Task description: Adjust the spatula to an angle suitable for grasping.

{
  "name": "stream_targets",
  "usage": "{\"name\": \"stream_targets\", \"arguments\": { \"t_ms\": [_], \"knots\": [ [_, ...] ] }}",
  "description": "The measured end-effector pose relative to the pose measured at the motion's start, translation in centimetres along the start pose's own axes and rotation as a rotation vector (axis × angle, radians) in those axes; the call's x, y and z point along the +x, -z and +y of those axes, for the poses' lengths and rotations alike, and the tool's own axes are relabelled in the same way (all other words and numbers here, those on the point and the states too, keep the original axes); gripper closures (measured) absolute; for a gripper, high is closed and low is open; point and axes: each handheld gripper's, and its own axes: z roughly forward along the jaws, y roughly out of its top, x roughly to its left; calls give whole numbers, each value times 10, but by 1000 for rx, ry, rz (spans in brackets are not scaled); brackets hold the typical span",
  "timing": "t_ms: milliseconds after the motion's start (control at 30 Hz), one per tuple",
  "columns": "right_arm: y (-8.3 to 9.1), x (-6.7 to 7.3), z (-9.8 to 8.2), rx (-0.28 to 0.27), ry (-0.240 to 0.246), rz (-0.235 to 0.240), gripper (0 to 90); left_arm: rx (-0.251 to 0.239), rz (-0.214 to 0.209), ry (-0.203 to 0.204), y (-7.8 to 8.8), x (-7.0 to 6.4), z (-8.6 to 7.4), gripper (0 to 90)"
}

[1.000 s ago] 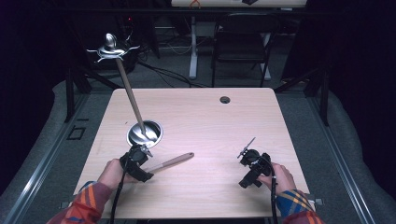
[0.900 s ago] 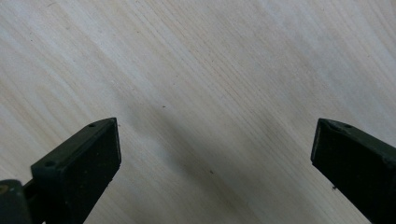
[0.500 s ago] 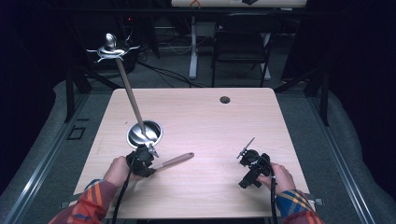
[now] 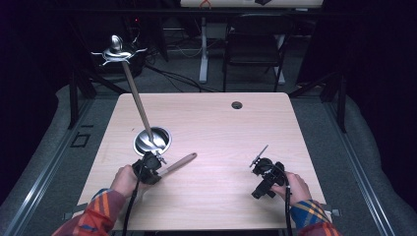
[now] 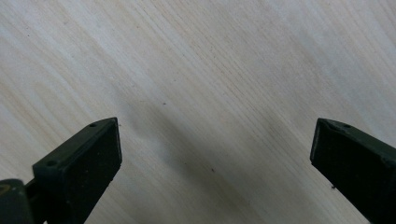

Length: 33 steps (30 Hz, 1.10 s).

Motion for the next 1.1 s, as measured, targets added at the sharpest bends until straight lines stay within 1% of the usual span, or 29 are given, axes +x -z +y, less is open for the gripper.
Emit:
{"name": "stream_targets", "arguments": {
  "t_ms": [33,67,100,167,333,367,400,433,533,600,633,667,700,733,767,800,833,900,967,1033,1067,1100],
  "knots": [
    [-1,0,0,-8,-5,8,17,10,-8,10,1,1,-1,772],
    [0,0,0,3,-1,6,17,14,-16,18,1,0,-1,771],
    [0,0,0,4,0,5,17,14,-16,18,1,0,-1,769],
    [-1,0,0,-2,-2,9,17,37,-22,32,2,0,-2,767],
    [-1,1,0,-2,-5,10,17,50,-21,27,2,-1,-2,758],
    [0,1,0,7,3,9,17,50,-28,32,2,-1,-2,706],
    [-1,1,0,6,3,9,17,50,-33,36,2,0,-2,689],
    [-1,1,1,6,2,9,17,49,-37,43,2,0,-2,680],
    [-1,1,1,9,1,3,17,50,-36,47,1,3,0,666],
    [-2,1,1,5,0,12,17,50,-36,59,1,5,2,663],
    [-2,1,2,22,18,6,17,57,-35,60,0,6,4,662],
    [-2,1,2,22,18,6,17,68,-34,52,0,7,5,662],
    [-2,1,2,21,16,8,17,75,-38,57,0,8,7,657],
    [-4,2,1,4,11,7,17,83,-46,62,0,9,8,655],
    [-4,2,2,16,3,11,17,100,-53,56,-1,10,10,656],
    [-4,2,2,16,3,11,17,108,-55,51,-1,10,12,656],
    [-4,2,2,16,4,13,18,119,-44,48,-2,8,16,664],
    [-4,2,2,18,5,12,17,121,-43,40,-3,6,18,674],
    [-4,2,2,15,4,12,18,130,-31,29,-4,4,21,686],
    [-4,1,1,10,0,17,18,133,-32,24,-5,4,22,725],
    [-4,1,1,10,0,17,18,135,-44,17,-5,3,22,725],
    [-4,1,1,13,-1,19,18,140,-41,2,-6,3,22,760]
  ]
}}
